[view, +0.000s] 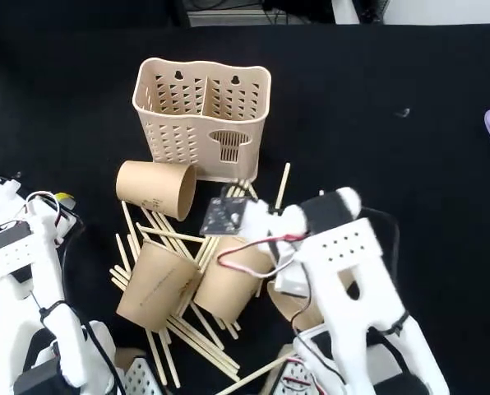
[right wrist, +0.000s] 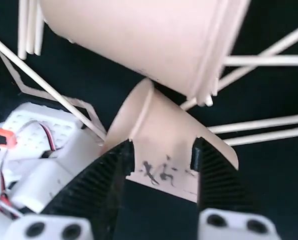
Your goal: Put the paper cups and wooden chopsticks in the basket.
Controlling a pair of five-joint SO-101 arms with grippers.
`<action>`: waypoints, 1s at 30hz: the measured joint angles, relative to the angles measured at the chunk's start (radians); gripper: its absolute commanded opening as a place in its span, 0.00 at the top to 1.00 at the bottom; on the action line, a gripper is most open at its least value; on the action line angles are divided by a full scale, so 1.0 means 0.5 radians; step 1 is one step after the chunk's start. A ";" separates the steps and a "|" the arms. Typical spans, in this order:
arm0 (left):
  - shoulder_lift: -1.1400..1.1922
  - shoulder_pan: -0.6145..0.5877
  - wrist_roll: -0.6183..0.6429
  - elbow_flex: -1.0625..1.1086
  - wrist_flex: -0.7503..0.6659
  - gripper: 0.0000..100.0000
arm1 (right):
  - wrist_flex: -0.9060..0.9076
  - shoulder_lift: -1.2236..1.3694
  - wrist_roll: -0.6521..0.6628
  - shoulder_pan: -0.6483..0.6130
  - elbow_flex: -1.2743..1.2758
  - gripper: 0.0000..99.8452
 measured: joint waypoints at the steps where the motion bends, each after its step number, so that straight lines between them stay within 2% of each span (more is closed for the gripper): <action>1: 0.000 0.000 0.000 0.000 0.000 0.74 | 0.000 0.000 -0.055 -0.064 0.000 0.71; 3: 0.000 0.000 0.000 0.000 0.000 0.74 | 0.000 0.000 -0.166 -0.196 0.000 0.68; 6: 0.000 0.000 0.000 0.000 0.000 0.74 | 0.000 0.000 -0.236 -0.371 0.000 0.71; 11: 0.000 0.000 0.000 0.000 0.000 0.74 | 0.000 0.000 -0.157 -0.405 0.000 0.74; 21: 0.000 0.000 0.000 0.000 0.000 0.74 | 0.000 0.000 0.190 0.114 0.000 0.75; 26: 0.000 0.000 0.000 0.000 0.000 0.74 | 0.000 0.000 0.203 0.120 0.000 0.75; 30: 0.000 0.000 0.000 0.000 0.000 0.74 | 0.000 0.000 0.135 -0.061 0.068 0.75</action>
